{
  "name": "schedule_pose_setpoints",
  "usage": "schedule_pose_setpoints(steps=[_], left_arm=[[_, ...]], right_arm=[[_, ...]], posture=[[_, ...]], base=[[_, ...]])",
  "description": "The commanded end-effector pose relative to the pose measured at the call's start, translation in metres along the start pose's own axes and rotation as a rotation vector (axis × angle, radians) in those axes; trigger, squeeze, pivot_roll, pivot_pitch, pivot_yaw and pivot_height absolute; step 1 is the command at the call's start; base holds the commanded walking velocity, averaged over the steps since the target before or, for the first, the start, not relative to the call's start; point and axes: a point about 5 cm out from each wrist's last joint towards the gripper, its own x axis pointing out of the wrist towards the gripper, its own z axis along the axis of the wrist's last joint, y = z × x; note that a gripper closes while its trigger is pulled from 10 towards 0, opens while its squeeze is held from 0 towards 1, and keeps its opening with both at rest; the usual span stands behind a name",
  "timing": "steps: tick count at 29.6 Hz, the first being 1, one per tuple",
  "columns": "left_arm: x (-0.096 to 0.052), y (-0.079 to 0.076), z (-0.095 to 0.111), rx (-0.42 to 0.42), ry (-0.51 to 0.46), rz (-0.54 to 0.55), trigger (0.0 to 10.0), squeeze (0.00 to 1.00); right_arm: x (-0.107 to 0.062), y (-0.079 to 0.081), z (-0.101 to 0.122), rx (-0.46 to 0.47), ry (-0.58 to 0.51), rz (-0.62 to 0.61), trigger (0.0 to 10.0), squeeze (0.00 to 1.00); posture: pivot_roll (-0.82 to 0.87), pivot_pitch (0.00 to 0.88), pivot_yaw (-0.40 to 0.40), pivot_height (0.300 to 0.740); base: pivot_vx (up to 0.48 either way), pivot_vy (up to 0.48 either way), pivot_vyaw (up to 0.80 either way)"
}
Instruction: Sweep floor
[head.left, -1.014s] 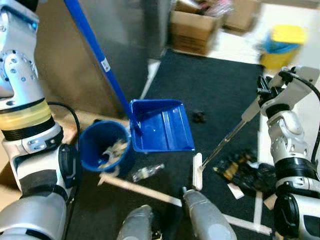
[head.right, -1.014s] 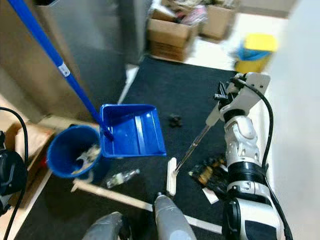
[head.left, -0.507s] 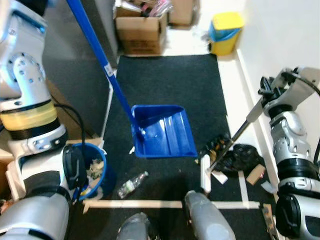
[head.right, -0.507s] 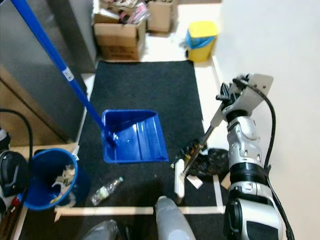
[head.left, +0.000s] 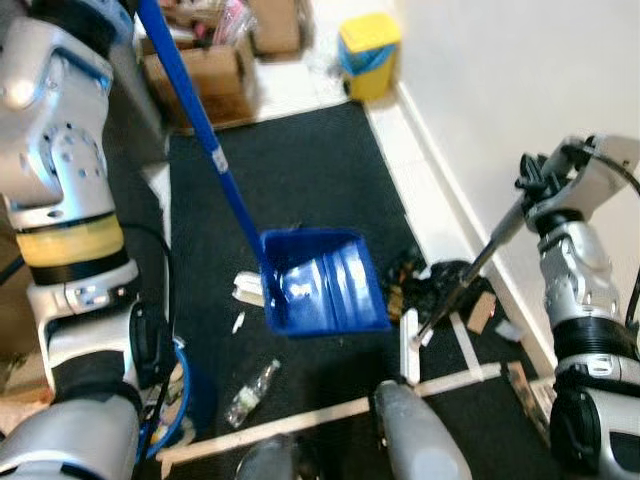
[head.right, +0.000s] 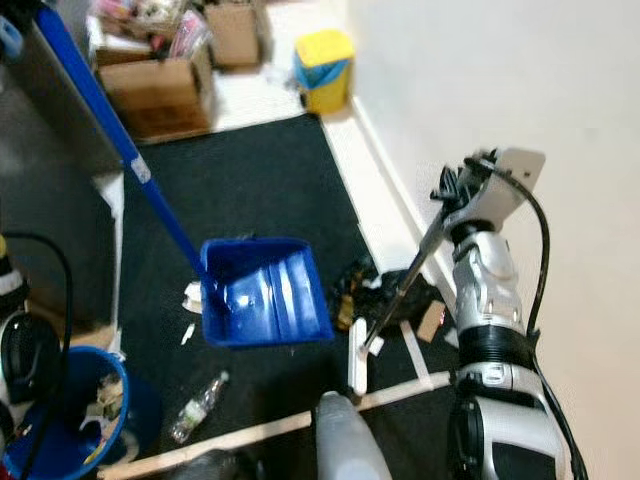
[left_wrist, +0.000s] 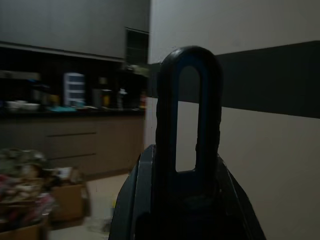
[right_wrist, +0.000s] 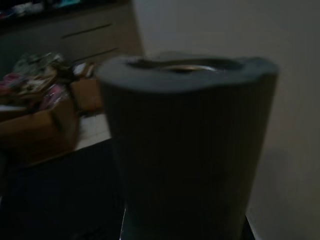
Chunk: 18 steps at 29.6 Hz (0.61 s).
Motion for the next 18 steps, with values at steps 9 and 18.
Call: schedule_pose_setpoints(steps=[9,18], left_arm=[[-0.009,0.008,-0.018,0.009,0.028,0.044,10.0,0.00],[-0.015,0.015,-0.034,0.033,0.080,0.075,10.0,0.00]], right_arm=[[0.000,0.001,0.002,0.006,-0.017,0.001,10.0,0.00],[0.001,0.002,0.001,0.007,-0.016,0.005,10.0,0.00]], posture=[[-0.03,0.051,0.037,0.740],[-0.03,0.049,0.036,0.740]], base=[[0.000,0.000,-0.76],[0.000,0.000,-0.76]])
